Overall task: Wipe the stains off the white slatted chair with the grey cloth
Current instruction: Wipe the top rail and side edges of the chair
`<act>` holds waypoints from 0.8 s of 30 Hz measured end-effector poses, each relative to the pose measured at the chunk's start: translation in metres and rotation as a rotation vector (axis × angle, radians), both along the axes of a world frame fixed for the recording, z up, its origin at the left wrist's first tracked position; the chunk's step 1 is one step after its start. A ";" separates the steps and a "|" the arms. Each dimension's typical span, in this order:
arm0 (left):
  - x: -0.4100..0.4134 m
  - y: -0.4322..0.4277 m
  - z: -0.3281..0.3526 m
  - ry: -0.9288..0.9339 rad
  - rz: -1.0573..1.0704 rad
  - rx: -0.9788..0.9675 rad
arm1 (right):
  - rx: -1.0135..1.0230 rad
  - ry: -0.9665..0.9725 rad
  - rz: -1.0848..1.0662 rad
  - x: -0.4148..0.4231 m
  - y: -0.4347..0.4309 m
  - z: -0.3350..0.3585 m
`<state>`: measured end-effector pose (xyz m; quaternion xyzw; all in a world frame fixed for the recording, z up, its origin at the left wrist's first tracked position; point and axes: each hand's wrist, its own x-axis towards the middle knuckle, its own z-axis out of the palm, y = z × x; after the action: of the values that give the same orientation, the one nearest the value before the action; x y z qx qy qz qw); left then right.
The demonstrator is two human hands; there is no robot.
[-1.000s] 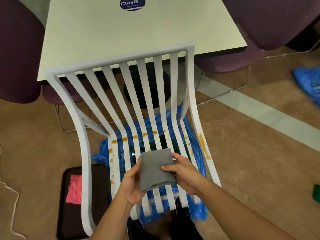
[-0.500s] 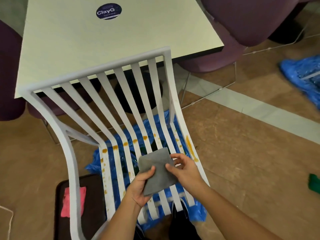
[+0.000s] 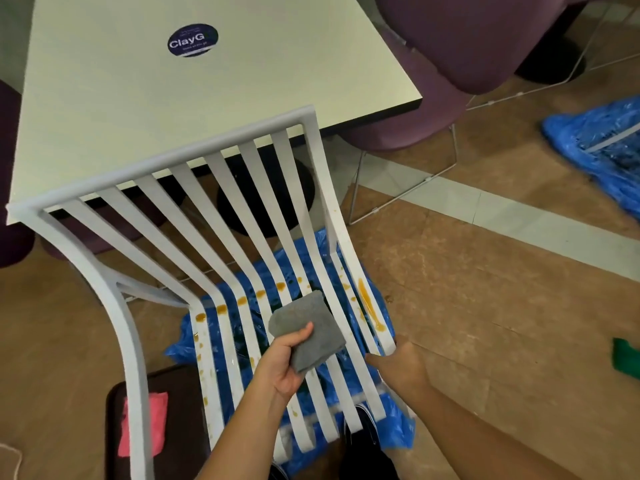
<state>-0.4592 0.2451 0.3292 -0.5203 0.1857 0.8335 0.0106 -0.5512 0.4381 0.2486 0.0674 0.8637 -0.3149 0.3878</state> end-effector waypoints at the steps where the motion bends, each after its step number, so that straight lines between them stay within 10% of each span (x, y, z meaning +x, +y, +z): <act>1: -0.004 -0.001 0.002 -0.013 0.007 -0.012 | 0.034 0.005 0.006 -0.002 -0.003 -0.003; 10: -0.051 -0.053 0.036 -0.105 0.064 -0.500 | 0.168 0.044 -0.071 -0.001 -0.008 -0.019; 24: -0.138 -0.186 0.100 -0.263 -0.086 -2.021 | 0.128 0.002 -0.084 0.000 -0.007 -0.021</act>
<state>-0.5970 0.0592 0.4289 -0.3662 0.8183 0.2221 -0.3833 -0.5516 0.4308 0.2280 0.1276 0.8788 -0.2752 0.3683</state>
